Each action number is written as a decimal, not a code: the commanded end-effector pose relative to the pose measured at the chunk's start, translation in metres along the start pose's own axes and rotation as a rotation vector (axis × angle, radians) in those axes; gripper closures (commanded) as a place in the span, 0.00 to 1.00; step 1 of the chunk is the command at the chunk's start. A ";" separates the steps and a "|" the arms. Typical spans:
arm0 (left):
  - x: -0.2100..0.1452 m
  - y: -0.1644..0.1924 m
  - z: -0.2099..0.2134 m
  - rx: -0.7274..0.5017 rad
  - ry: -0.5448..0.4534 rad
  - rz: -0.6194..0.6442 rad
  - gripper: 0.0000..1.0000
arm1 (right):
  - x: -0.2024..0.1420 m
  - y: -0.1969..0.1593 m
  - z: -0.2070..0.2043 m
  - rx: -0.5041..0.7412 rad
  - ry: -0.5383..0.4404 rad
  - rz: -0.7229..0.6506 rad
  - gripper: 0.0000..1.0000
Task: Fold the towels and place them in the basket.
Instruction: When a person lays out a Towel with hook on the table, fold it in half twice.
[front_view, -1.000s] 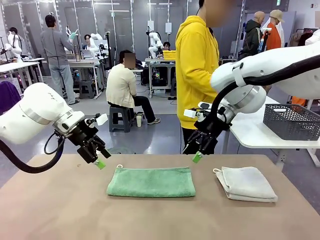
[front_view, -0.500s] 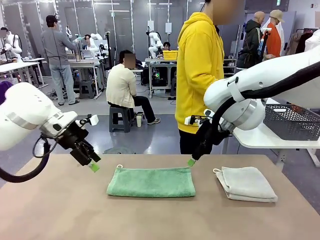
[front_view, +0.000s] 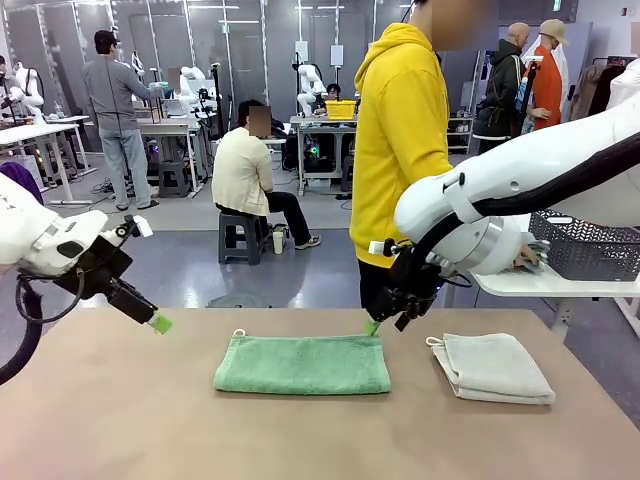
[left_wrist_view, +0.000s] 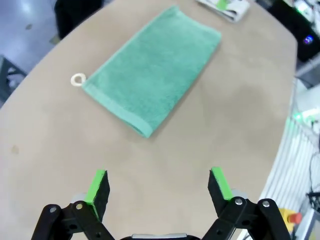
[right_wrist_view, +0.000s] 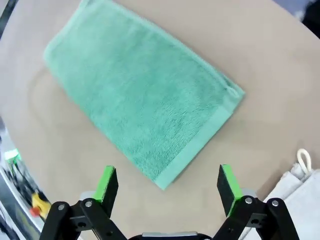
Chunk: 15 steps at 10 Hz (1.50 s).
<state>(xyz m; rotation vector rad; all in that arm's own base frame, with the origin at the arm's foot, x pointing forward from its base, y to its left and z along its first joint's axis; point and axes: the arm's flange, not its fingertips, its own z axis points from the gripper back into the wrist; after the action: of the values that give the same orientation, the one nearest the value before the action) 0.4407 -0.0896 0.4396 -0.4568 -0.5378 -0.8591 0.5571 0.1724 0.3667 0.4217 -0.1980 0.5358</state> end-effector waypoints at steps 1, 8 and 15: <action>-0.005 -0.007 0.000 0.087 -0.003 0.041 0.00 | 0.014 0.008 -0.001 0.004 -0.009 0.008 0.00; 0.000 0.000 0.000 0.000 0.000 0.000 0.00 | 0.012 0.018 -0.029 -0.134 0.062 -0.220 0.00; 0.000 0.000 0.000 0.000 0.000 0.000 0.00 | 0.017 0.008 -0.074 -0.280 0.088 -0.392 0.00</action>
<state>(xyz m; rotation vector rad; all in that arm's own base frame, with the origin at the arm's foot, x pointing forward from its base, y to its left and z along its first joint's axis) 0.4368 -0.0905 0.4377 -0.4527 -0.5487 -0.8366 0.5651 0.2104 0.3098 0.2006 -0.0921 0.1740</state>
